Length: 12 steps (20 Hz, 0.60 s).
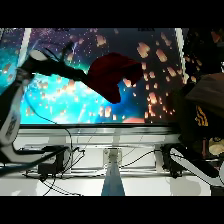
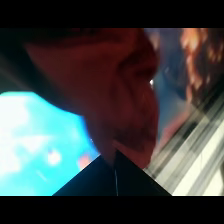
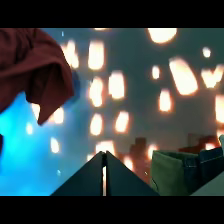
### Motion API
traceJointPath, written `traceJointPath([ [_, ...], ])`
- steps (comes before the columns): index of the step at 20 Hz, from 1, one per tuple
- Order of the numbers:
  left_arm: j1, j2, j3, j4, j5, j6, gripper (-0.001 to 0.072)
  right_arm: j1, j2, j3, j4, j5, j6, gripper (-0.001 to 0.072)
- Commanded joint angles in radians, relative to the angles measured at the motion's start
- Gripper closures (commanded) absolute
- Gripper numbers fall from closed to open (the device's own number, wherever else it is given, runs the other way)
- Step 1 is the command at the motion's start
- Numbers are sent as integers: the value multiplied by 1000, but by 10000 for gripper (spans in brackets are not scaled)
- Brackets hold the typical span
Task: Fold the clothes and pants, and hang the long-sleeved shirts on hangers.
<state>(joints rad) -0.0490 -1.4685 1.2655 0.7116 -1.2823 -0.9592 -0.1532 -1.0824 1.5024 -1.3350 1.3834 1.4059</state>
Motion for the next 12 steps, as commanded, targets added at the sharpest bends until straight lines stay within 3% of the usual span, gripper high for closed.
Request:
traceJointPath([
  [1, 84, 226, 37, 35, -21, 10, 692, -1, -5, -42, -3, 11, -111, 699],
  [7, 197, 525, 37, 285, -21, 10, 691, -2, -20, -322, 40, -39, -114, 700],
  [10, 221, 584, 37, 475, -21, 2, 691, -2, -20, -459, 177, -41, -131, 699],
  [12, 224, 592, 37, 510, -22, -9, 691, -2, -20, -526, 320, -42, -218, 699],
])
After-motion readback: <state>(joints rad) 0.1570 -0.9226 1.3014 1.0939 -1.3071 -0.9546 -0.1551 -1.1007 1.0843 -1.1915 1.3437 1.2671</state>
